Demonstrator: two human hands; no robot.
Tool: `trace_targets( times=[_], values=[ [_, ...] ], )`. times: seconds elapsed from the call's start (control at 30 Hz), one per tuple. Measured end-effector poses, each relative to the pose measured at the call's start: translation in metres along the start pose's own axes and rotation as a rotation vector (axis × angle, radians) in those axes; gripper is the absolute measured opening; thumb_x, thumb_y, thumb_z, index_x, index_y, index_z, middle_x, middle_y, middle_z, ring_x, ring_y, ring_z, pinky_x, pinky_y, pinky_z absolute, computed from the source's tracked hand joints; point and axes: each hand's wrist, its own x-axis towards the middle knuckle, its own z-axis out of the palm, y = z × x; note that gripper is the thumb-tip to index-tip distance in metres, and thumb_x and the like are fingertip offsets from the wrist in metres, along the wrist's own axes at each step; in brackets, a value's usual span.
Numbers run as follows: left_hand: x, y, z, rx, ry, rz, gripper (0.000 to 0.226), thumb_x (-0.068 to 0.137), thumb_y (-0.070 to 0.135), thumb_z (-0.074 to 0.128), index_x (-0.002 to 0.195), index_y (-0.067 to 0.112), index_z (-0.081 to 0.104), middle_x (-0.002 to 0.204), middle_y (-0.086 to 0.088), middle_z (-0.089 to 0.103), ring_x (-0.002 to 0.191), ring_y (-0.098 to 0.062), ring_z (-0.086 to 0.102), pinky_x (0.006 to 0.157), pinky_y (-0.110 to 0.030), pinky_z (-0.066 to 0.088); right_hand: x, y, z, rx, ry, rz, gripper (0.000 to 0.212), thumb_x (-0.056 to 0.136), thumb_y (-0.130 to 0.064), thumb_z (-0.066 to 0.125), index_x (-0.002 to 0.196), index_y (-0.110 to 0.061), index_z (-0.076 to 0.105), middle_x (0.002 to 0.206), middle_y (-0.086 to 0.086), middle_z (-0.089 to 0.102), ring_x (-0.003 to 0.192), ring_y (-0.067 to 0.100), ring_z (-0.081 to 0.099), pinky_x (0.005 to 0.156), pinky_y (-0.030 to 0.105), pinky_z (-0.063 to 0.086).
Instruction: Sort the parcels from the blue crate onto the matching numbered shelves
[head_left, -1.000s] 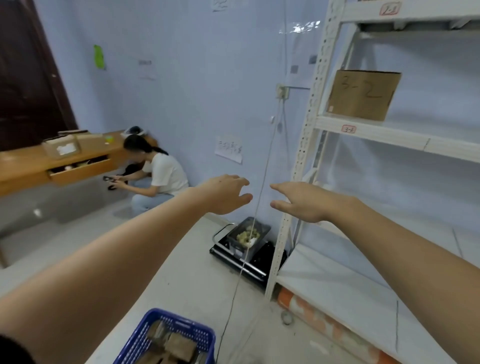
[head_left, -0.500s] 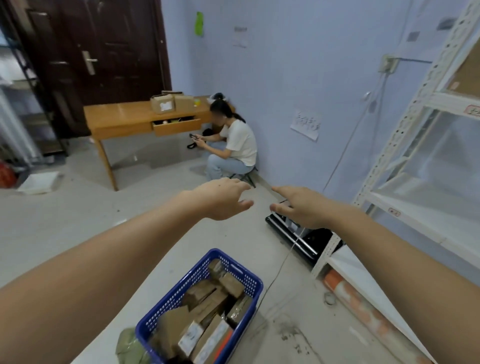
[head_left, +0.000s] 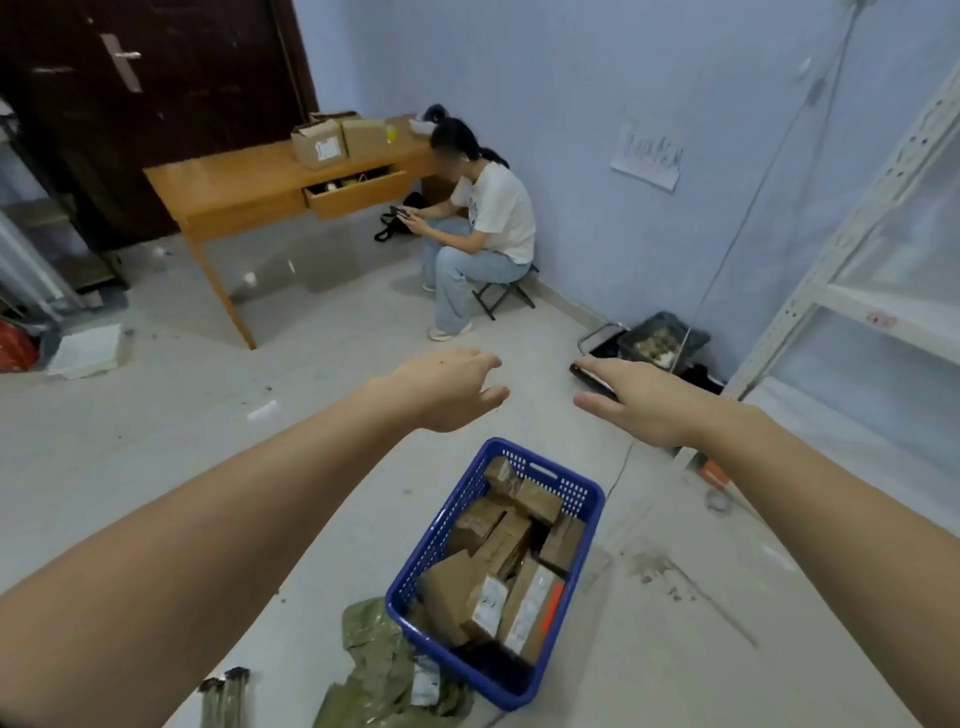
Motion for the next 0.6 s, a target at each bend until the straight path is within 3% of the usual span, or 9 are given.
trace_targets(
  times=[0.3,0.6],
  values=[
    [0.069,-0.032,0.038,0.039,-0.109,0.141,0.060,0.107,0.051,0.038,0.159,0.021,0.034,0.163,-0.004,0.040,0.147,-0.026,0.039,0.118,-0.042,0.032,0.021,0.019,0.045,0.074,-0.035,0.192,0.068,0.106,-0.053,0.042,0.164,-0.023,0.022,0.168,0.000,0.029,0.153,0.019,0.031,0.123,0.035,0.026],
    [0.157,-0.051,0.075,0.065,-0.163,0.135,0.059,0.107,0.051,0.036,0.157,0.019,0.037,0.160,-0.005,0.044,0.142,-0.028,0.046,0.115,-0.045,0.040,0.076,0.060,0.085,0.143,-0.068,0.285,0.066,0.107,-0.051,0.042,0.163,-0.022,0.024,0.167,-0.001,0.031,0.151,0.018,0.033,0.124,0.036,0.027]
  ],
)
